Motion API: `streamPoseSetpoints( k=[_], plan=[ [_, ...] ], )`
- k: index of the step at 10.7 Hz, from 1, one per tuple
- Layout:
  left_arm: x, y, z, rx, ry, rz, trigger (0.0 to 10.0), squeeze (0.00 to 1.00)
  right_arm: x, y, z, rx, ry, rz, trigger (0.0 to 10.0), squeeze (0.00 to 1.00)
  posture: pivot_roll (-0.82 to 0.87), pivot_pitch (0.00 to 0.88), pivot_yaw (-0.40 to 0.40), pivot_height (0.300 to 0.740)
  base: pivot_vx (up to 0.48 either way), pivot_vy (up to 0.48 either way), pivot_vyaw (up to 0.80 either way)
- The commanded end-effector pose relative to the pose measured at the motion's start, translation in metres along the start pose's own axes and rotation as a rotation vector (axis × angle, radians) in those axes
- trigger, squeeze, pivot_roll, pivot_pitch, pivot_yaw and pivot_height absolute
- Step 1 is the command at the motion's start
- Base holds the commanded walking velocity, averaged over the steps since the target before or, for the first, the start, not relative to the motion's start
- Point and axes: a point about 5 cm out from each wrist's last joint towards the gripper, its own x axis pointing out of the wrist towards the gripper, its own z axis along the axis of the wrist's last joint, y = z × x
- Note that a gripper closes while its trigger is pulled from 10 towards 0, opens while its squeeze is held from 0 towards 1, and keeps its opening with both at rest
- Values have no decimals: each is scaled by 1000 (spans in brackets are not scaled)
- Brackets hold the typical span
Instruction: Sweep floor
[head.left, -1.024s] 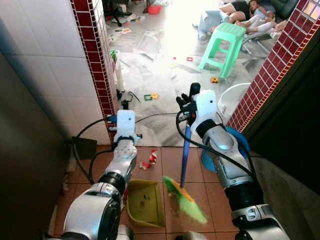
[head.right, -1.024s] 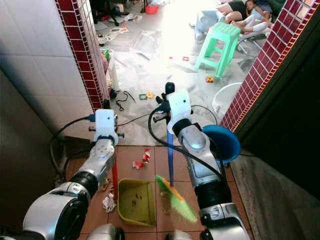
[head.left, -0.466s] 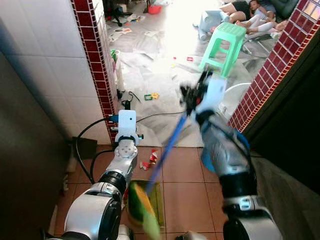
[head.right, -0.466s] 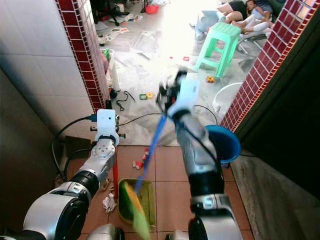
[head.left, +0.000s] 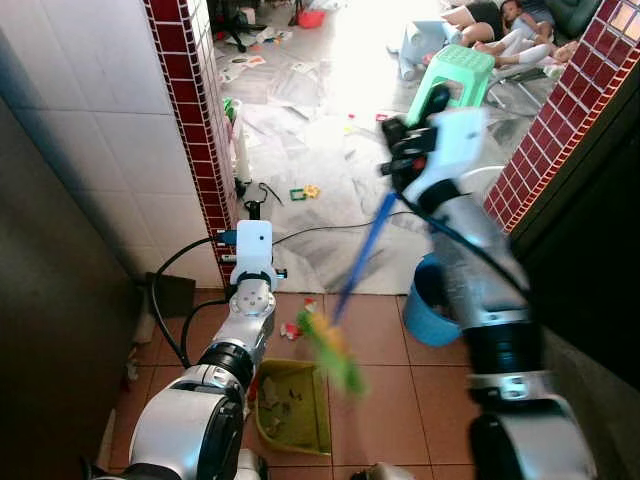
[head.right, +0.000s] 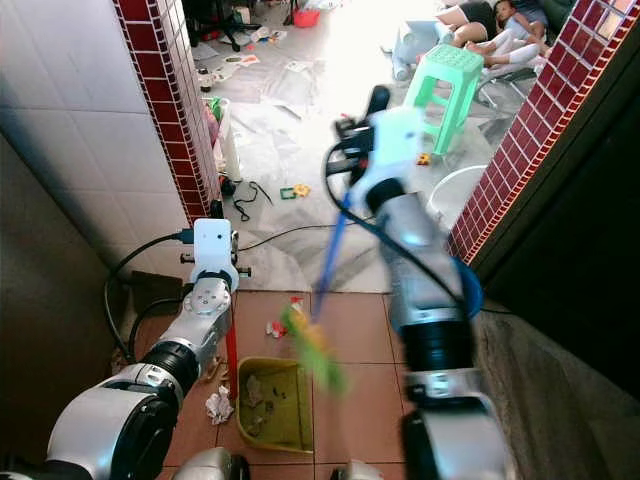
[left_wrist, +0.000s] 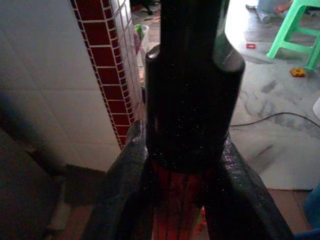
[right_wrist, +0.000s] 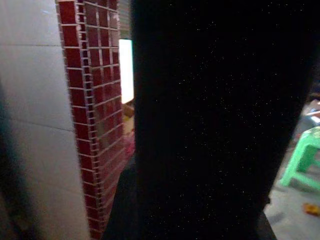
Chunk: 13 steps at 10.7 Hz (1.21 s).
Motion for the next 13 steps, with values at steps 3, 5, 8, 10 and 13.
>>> streamPoseSetpoints(
  k=[3,5,8,10,13],
  plan=[
    [-3,-6,-1,-87,-12,-84,10000,0,-21,-21,-12,-104,19,-88,10000,0,-109,0,-40,740,0,0,0],
    [-4,-7,15,-123,-114,-127,10000,0,-45,-21,-38,-121,105,-122,10000,0,-109,0,-34,740,0,0,0],
    [-19,2,38,-129,-324,-249,10000,0,-63,-20,-59,-136,156,-238,10000,0,-86,0,-27,740,0,0,0],
    [-31,13,49,-117,-416,-309,10000,0,-66,-24,-61,-210,163,-307,10000,0,-82,0,-15,740,0,0,0],
    [-47,13,54,-67,-448,-454,10000,0,-65,-37,-61,-241,171,-384,10000,0,-81,0,-9,740,0,0,0]
  ],
)
